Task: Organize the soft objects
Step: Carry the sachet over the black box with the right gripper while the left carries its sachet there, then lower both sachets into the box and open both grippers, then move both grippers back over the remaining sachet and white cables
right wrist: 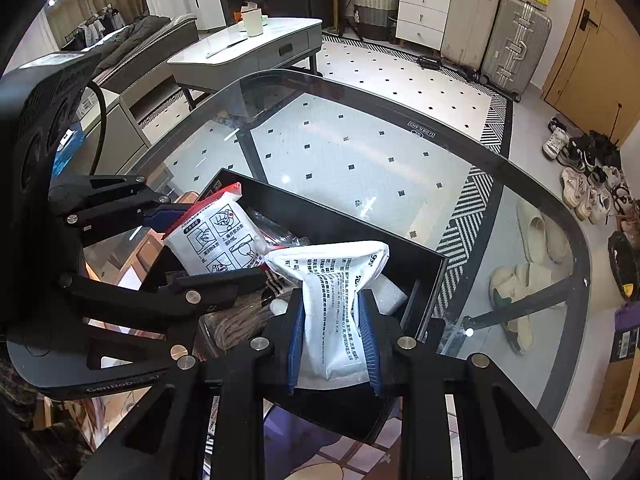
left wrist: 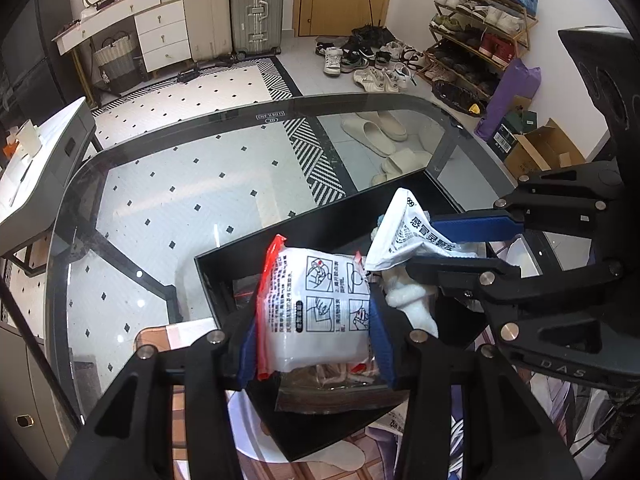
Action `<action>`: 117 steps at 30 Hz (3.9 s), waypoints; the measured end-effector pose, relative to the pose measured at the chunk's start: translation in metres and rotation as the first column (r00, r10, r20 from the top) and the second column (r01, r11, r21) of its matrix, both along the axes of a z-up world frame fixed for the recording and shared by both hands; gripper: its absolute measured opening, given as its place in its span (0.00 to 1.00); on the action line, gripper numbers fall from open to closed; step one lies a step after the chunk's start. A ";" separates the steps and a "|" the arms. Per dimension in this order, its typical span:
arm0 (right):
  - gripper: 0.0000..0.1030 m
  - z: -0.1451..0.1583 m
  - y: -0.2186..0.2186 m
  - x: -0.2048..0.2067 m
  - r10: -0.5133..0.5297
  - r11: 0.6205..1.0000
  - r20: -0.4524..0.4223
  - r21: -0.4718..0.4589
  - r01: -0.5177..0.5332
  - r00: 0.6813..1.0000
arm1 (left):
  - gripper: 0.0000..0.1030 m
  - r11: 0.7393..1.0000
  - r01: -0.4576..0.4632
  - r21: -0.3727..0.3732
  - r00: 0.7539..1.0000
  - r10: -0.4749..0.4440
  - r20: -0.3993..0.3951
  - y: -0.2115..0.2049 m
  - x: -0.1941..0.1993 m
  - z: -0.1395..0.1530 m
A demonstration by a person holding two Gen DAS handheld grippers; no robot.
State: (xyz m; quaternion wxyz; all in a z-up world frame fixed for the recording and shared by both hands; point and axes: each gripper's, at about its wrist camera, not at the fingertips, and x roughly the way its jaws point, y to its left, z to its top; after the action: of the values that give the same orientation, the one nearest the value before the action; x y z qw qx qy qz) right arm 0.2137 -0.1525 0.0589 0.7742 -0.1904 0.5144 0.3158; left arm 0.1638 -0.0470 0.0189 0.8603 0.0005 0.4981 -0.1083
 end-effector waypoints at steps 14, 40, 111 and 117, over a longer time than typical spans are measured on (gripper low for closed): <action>0.25 -0.019 -0.003 0.001 -0.005 1.000 -0.029 -0.010 0.004 1.000 | 0.45 1.000 -0.002 0.007 1.000 0.002 -0.019 -0.001 -0.001 -0.004; 0.84 0.024 -0.032 -0.032 -0.060 0.997 0.056 0.050 0.057 0.997 | 0.78 1.000 -0.019 0.022 0.999 0.018 0.041 0.015 -0.031 0.027; 0.94 -0.064 -0.026 -0.101 -0.116 0.989 -0.180 0.069 0.130 0.977 | 1.00 0.981 0.193 -0.003 0.978 -0.192 -0.078 -0.032 -0.140 -0.049; 0.94 -0.068 -0.010 -0.102 -0.102 0.990 -0.194 0.071 0.118 0.976 | 1.00 0.978 0.207 0.001 0.975 -0.206 -0.081 -0.033 -0.143 -0.054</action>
State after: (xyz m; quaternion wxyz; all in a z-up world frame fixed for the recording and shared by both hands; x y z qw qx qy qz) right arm 0.1121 -0.1629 -0.0088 0.7451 -0.0987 0.5821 0.3102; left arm 0.0211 -0.0799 -0.0350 0.8237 0.0519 0.5301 -0.1946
